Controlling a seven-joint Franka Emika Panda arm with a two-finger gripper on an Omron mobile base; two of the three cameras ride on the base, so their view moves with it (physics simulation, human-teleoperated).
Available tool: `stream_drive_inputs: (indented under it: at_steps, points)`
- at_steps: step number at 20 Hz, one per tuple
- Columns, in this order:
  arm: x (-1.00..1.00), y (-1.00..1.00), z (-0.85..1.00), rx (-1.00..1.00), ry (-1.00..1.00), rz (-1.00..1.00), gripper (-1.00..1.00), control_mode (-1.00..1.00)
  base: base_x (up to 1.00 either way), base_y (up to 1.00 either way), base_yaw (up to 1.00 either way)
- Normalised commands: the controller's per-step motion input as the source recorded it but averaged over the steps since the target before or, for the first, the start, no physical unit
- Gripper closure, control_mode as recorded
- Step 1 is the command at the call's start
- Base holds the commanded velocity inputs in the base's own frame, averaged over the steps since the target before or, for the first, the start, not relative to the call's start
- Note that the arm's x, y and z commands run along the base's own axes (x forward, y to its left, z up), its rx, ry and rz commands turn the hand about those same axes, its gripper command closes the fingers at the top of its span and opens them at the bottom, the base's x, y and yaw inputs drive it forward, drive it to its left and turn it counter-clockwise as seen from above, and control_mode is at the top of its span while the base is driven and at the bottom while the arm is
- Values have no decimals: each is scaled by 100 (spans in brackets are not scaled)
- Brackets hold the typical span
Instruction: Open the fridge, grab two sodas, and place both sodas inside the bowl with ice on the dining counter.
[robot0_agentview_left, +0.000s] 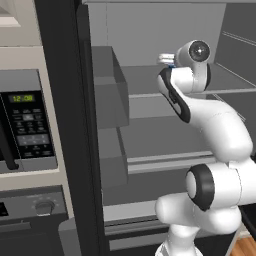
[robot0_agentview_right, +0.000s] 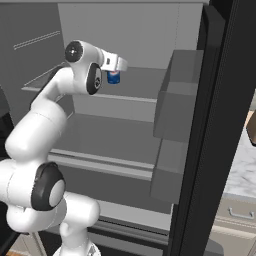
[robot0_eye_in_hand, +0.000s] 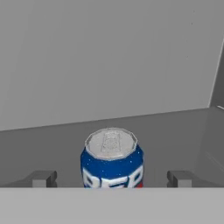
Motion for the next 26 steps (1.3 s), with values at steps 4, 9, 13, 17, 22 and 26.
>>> stream_drive_inputs:
  at_steps: [4, 9, 13, 17, 22, 26]
  points:
    - [18, -14, -16, 2, 0, 0, -100, -100, 0, 0, 0]
    - [15, -2, -19, 0, 0, 0, -100, -100, 0, 0, 0]
    - [19, 12, -25, 0, 2, 1, 100, -100, 0, 0, 0]
    - [9, 0, -7, 0, 3, 0, 100, -100, 0, 0, 0]
    - [-1, 0, 0, 0, 0, 0, 100, -100, 0, 0, 0]
    - [-36, -1, 0, 0, -2, 0, 100, -100, 0, 0, 0]
